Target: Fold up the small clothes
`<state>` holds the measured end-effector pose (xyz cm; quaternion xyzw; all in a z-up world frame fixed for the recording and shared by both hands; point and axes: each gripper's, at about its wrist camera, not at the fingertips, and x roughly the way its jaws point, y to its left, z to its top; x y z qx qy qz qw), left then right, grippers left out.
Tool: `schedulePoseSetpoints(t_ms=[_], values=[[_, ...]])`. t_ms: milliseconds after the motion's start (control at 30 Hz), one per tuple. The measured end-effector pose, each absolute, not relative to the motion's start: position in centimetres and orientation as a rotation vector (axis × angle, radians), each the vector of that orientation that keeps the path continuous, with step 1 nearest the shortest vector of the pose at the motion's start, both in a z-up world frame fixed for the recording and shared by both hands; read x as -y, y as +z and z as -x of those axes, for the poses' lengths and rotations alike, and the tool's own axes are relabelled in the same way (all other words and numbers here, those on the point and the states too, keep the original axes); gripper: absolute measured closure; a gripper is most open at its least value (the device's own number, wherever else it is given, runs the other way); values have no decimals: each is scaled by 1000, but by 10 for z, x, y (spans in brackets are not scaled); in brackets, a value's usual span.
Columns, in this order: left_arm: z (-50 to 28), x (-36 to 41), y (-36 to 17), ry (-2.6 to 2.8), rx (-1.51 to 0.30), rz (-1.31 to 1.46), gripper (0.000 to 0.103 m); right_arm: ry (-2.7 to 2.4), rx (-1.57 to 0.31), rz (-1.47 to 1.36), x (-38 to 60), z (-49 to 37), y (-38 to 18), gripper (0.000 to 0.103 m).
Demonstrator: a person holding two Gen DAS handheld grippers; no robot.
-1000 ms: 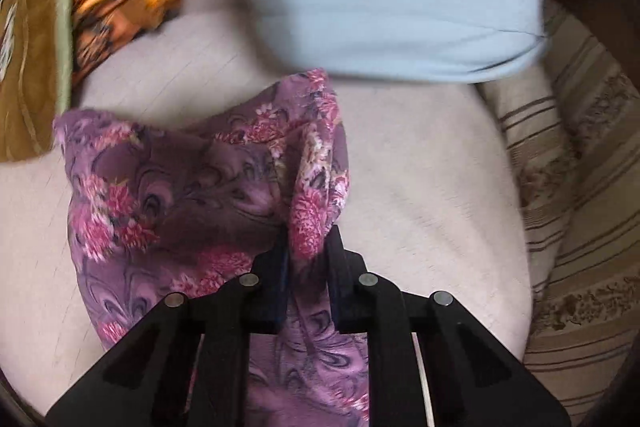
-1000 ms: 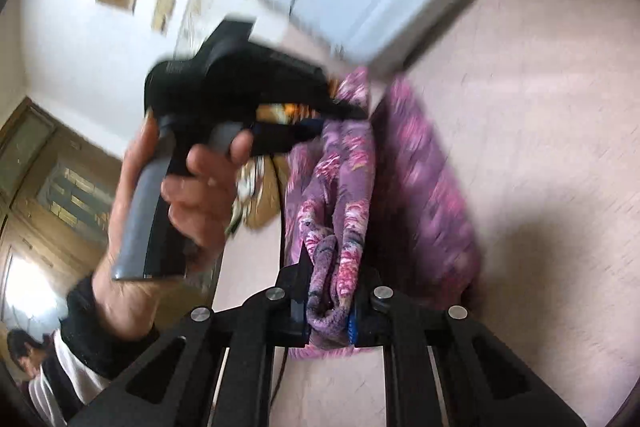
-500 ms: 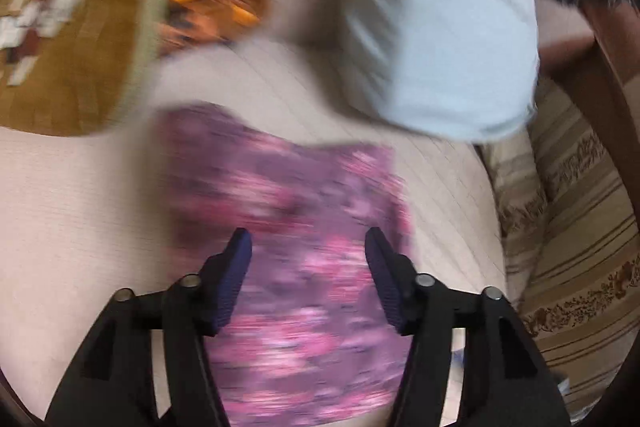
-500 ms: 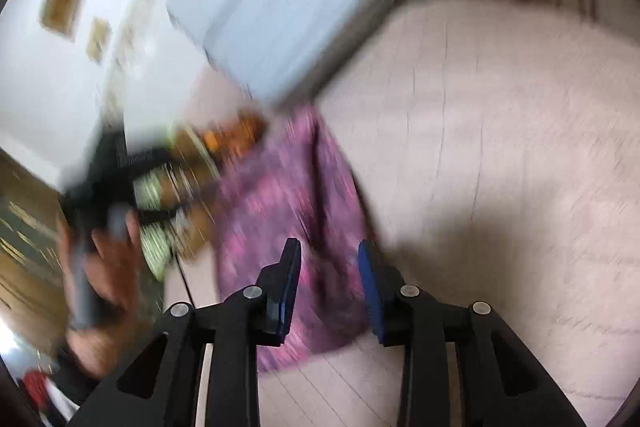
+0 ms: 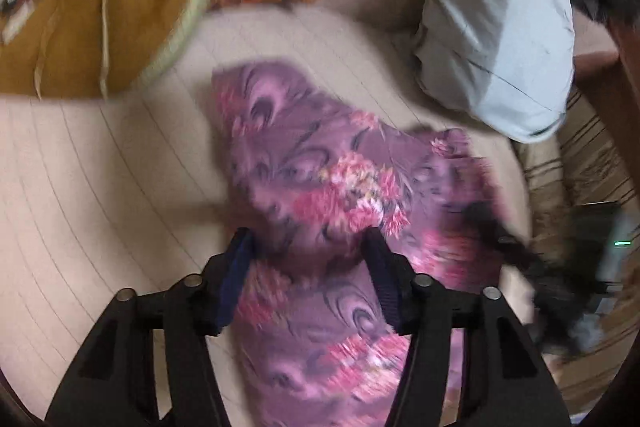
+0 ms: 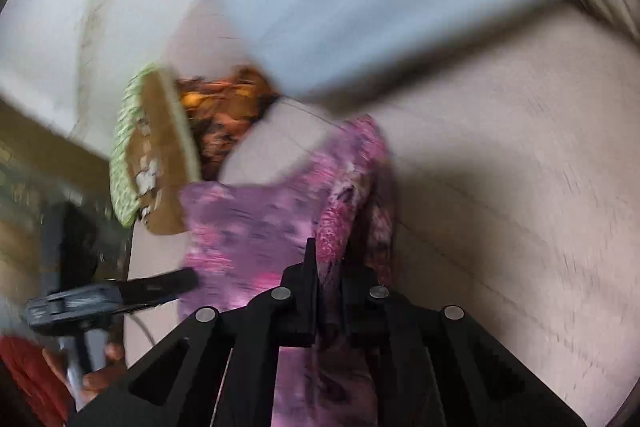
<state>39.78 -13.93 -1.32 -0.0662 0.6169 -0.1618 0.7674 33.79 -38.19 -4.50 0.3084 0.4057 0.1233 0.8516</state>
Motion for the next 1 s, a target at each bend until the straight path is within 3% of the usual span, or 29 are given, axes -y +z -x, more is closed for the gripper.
schedulePoseSetpoints(t_ms=[200,333,400,600,633,667,700,800,867,1000], values=[[-404,129,-36,-300,-1395,175,52,140,-970,-676,393,-348,-80,93],[-375,111,-12,-372,-1372,194,52,220,-910,-713,404,-305,-55,77],[-347,95,-4,-430,-1372,223,50,254,-915,-706,409,-275,-47,58],[-260,68,-18,-558,-1400,419,42,261,-966,-719,412,-202,-70,49],[-252,68,-26,-552,-1426,443,42,236,-984,-722,413,-193,-77,50],[-245,71,-32,-546,-1458,453,43,247,-999,-722,408,-191,-80,61],[-238,74,-35,-539,-1478,451,44,284,-1003,-718,403,-188,-79,94],[-221,82,-26,-489,-1413,345,45,351,-902,-736,390,-178,-54,95],[-215,88,-23,-423,-1368,236,61,345,-872,-770,393,-170,-52,95],[-216,91,-38,-353,-1409,140,67,209,-1002,-689,391,-174,-86,95]])
